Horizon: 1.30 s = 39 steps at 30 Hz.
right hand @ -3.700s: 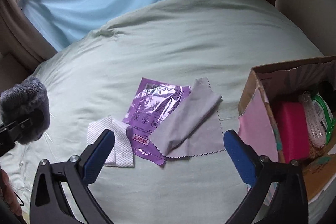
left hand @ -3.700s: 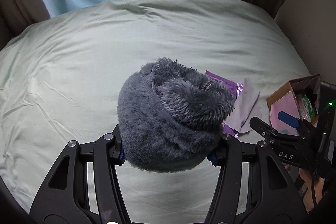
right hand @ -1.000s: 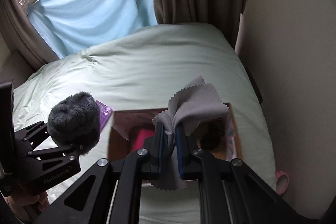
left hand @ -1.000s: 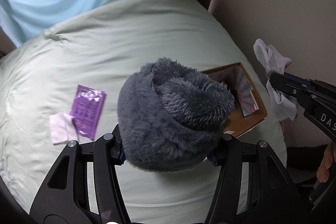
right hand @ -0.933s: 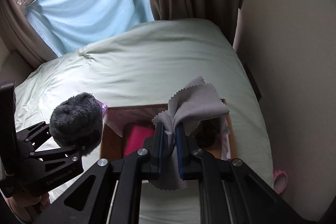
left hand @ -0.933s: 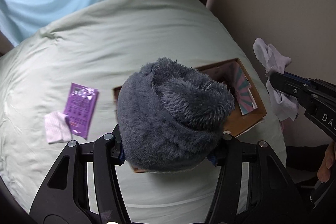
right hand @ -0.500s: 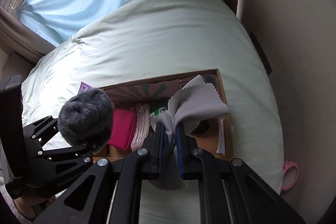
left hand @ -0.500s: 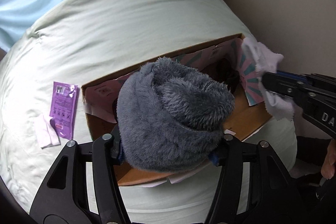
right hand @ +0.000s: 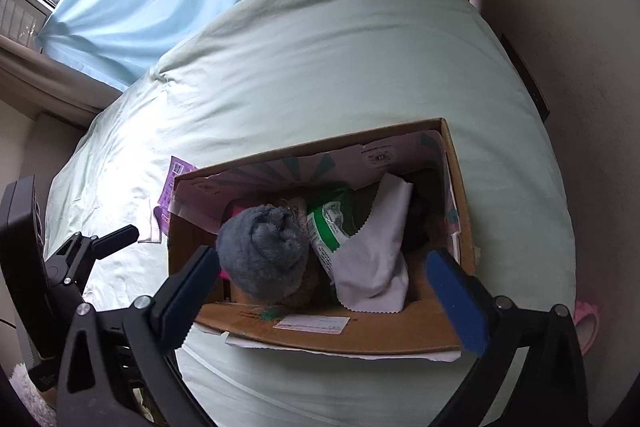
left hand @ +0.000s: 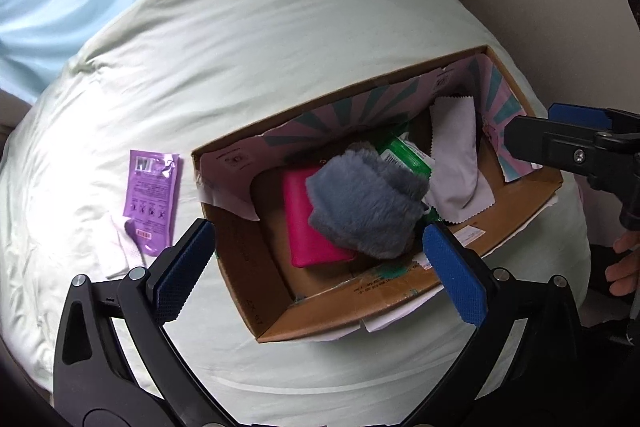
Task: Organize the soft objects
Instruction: 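Lift both tools away from the box toward the purple packet and wipe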
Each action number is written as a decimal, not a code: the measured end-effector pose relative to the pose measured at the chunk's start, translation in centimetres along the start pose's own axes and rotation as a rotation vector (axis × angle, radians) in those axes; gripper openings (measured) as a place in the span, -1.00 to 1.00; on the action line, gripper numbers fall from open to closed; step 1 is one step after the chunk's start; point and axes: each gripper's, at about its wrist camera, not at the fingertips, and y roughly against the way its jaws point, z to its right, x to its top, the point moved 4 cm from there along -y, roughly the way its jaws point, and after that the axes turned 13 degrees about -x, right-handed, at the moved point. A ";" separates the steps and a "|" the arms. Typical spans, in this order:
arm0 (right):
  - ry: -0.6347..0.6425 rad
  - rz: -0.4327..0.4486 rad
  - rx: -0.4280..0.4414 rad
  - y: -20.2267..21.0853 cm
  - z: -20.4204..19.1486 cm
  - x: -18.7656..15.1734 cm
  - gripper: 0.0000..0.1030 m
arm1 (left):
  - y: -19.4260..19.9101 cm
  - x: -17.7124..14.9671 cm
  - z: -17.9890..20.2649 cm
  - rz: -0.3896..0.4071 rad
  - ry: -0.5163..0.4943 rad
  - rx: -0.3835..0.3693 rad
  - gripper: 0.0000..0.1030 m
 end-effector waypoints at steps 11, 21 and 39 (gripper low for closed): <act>0.104 0.100 -0.060 4.8 -3.4 1.0 1.00 | 6.8 -0.3 -0.9 0.128 0.064 -0.037 1.00; 0.232 0.279 -0.039 14.5 -12.1 1.1 1.00 | 17.7 -3.4 -5.6 0.304 0.184 0.031 1.00; 0.308 0.498 -0.091 22.0 -26.2 -5.4 1.00 | 32.5 -14.8 -19.0 0.523 0.276 0.196 1.00</act>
